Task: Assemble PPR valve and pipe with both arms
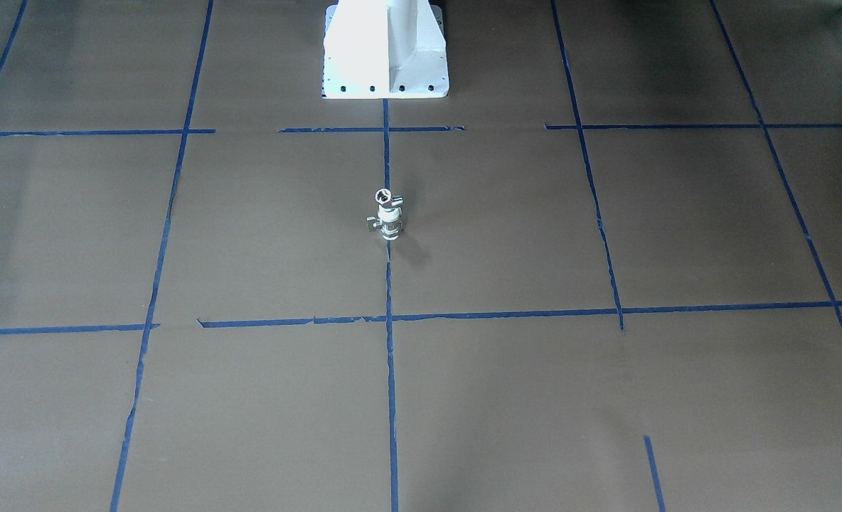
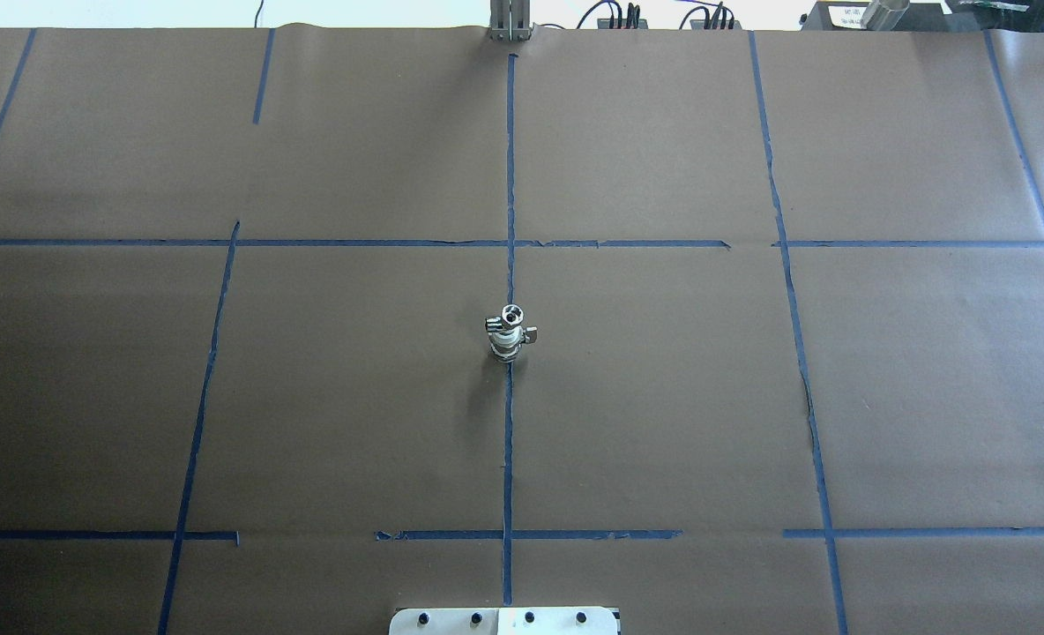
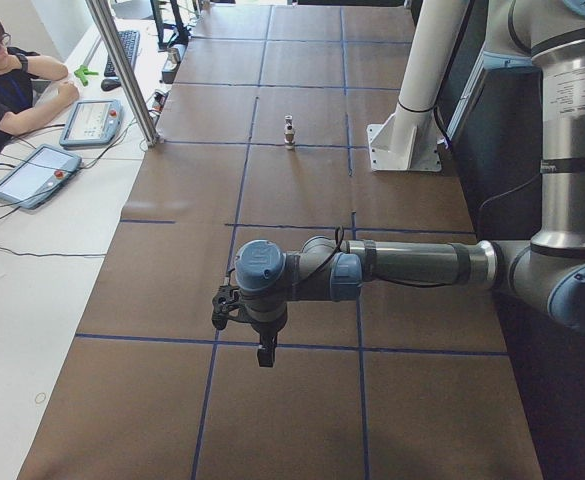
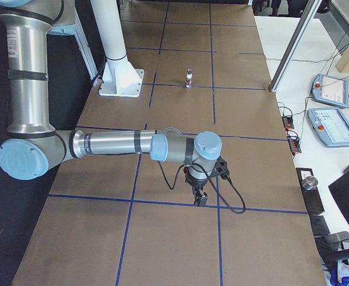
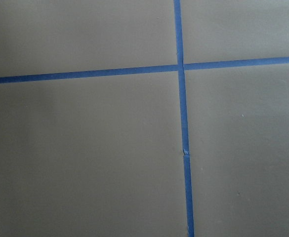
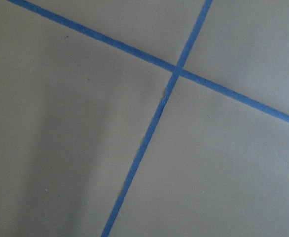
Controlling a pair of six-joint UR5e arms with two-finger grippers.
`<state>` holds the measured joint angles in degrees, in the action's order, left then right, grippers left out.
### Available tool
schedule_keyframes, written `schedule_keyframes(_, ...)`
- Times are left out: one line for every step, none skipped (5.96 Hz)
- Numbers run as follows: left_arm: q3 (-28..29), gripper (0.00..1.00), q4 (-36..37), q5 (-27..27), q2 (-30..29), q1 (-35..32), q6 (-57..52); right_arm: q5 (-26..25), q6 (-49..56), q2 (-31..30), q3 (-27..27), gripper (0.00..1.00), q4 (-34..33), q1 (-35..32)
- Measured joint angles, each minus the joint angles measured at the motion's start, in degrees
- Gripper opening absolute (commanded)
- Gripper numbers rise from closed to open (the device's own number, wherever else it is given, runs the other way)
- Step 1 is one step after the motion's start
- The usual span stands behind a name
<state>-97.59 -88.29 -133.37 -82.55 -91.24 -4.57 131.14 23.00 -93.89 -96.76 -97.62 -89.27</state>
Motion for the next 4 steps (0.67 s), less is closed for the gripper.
schedule_keyframes(0.0, 1.0, -0.1, 0.0, 0.2, 0.0, -0.1, 0.7, -2.1, -0.9, -0.1, 1.0, 0.5, -0.5)
schedule_keyframes(-0.1, 1.0, -0.1, 0.0, 0.3, 0.0, -0.1, 1.0, -3.3, -1.0, 0.0, 1.0, 0.7, -0.6)
schedule_keyframes(-0.1, 1.0, -0.1, 0.0, 0.3, 0.0, 0.0, 1.1, -3.7, -1.0, 0.0, 1.0, 0.7, -0.6)
schedule_keyframes(-0.1, 1.0, -0.1, 0.0, 0.3, 0.0, 0.0, 1.2, -3.8, -1.0, 0.0, 1.0, 0.8, -0.6)
